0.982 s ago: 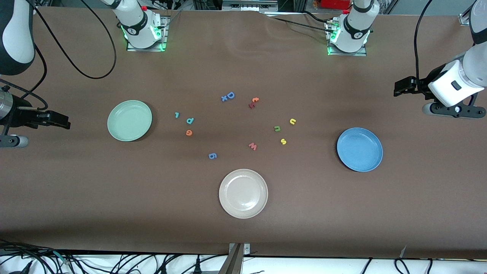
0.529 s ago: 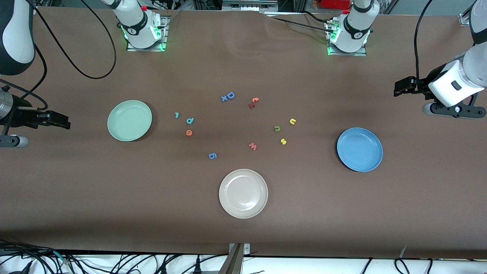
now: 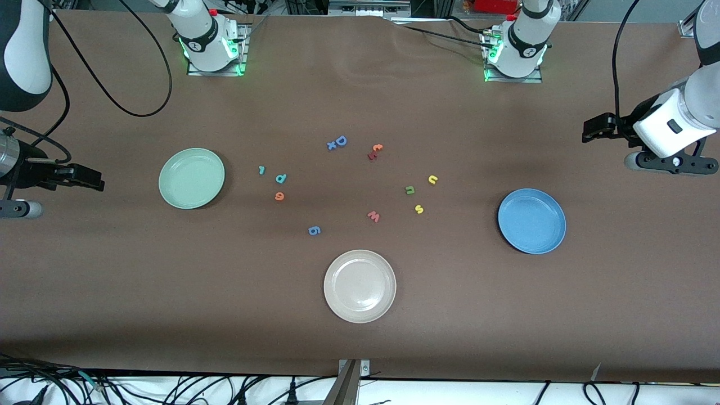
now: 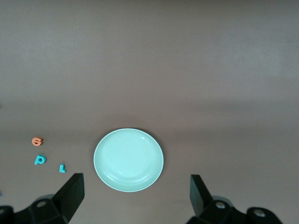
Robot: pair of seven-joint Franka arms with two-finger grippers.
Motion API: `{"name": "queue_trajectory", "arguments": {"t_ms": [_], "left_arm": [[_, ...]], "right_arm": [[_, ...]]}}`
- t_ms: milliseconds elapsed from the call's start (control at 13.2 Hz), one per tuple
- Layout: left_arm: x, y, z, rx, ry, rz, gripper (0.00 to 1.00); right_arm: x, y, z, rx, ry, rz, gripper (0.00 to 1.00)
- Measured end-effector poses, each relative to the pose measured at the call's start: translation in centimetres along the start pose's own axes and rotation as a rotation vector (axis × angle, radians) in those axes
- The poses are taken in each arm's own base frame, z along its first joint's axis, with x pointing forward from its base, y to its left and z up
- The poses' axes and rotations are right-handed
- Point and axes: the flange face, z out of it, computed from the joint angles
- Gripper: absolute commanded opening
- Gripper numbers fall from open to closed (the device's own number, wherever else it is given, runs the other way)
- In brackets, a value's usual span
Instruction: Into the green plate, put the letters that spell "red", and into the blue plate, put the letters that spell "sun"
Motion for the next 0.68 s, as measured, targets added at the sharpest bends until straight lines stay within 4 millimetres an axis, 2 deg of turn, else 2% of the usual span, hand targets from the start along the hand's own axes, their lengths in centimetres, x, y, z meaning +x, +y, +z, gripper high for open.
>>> {"name": "queue_trajectory", "arguments": {"t_ms": [680], "left_arm": [[-0.02, -0.08, -0.34, 0.0, 0.007, -0.001, 1.0]], "right_arm": [[0.0, 0.01, 0.01, 0.0, 0.0, 0.0, 1.0]]}}
